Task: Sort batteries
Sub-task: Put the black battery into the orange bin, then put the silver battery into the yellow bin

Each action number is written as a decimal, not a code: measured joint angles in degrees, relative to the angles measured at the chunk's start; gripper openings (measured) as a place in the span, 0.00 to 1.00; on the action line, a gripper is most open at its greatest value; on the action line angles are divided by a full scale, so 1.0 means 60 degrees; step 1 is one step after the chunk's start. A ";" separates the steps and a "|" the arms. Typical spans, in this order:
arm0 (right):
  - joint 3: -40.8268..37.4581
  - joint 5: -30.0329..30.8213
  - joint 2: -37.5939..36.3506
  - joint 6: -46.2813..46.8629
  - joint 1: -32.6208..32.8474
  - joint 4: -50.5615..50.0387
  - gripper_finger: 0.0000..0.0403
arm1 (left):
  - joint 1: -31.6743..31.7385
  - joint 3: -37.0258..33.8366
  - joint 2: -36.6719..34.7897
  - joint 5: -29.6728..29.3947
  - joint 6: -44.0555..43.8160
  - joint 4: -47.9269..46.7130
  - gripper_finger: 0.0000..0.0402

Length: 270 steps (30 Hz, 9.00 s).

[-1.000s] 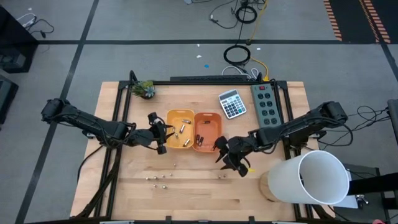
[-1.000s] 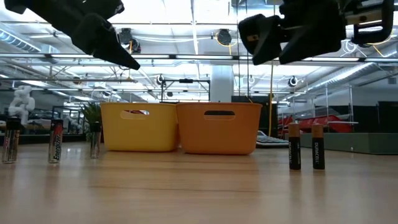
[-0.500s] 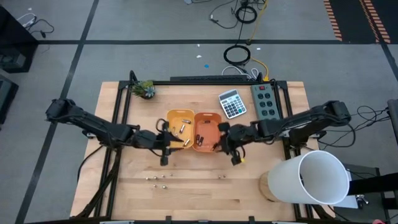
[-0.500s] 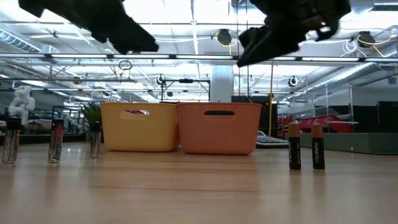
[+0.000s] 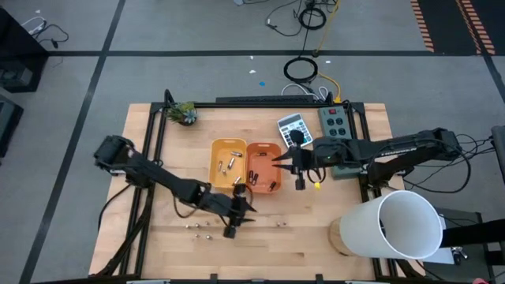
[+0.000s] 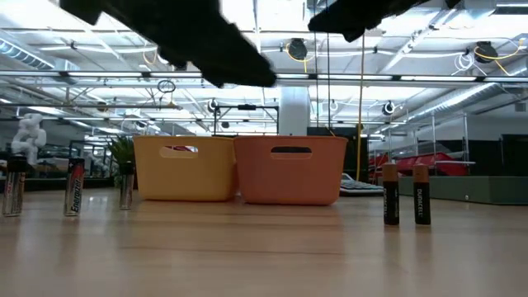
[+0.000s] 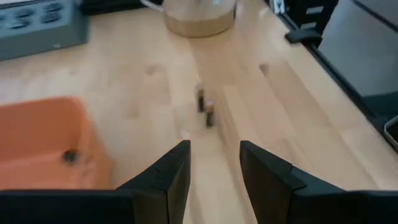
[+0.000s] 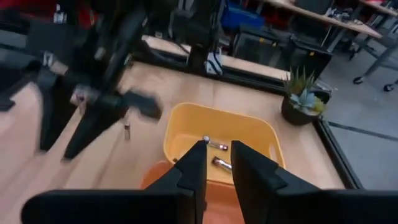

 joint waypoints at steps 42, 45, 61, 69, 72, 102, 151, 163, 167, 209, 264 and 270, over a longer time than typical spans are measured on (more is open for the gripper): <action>-0.0844 0.3201 -0.0730 0.0277 0.1158 0.0240 0.16 | -0.0262 0.3150 0.5106 -0.1970 -0.2600 0.2151 0.37; -0.0844 0.3201 -0.0730 0.0285 0.1158 0.0202 0.16 | -0.0245 0.3220 0.5189 -0.2067 -0.2597 0.2152 0.37; -0.0844 0.3196 -0.0730 0.0687 0.1162 -0.0177 0.16 | -0.0076 0.3244 0.4583 -0.1422 -0.1792 0.0720 0.09; -0.0843 0.3200 -0.0730 0.0702 0.1257 -0.0254 0.16 | 0.0199 0.3238 0.2319 -0.2640 -0.0079 -0.1427 0.09; -0.0845 0.3197 -0.0730 0.0694 0.1340 -0.0244 0.16 | 0.0737 0.3042 0.1776 -0.2871 0.0386 -0.1764 0.09; -0.0841 0.3737 -0.0730 0.0463 0.1530 -0.0435 0.16 | 0.4698 0.1593 0.0964 0.0799 0.2113 -0.1378 0.43; -0.0834 0.4290 -0.0727 0.0978 0.2120 -0.0807 0.16 | -0.0727 0.1596 0.0129 -0.0978 -0.2534 -0.7860 0.45; -0.0834 0.4287 -0.0727 0.0780 0.2120 -0.0773 0.16 | -0.0718 0.0296 0.0129 -0.0964 -0.3192 -0.6757 0.45; -0.0834 0.4282 -0.0727 0.0727 0.2120 -0.0610 0.16 | -0.0707 -0.0053 0.0133 -0.0943 -0.3281 -0.6300 0.44; -0.0845 0.4200 -0.0723 0.0837 0.2116 -0.0618 0.16 | 0.1588 -0.0394 -0.4005 -0.1517 -0.2516 -0.6985 0.51; -0.0845 0.4203 -0.0723 0.0553 0.2107 -0.0279 0.16 | -0.3724 0.0192 -0.0120 -0.0663 -0.7837 -0.8828 0.47; -0.0845 0.4203 -0.0723 0.0565 0.2108 -0.0279 0.16 | -0.3519 0.0192 0.0066 -0.0667 -0.7714 -0.8825 0.19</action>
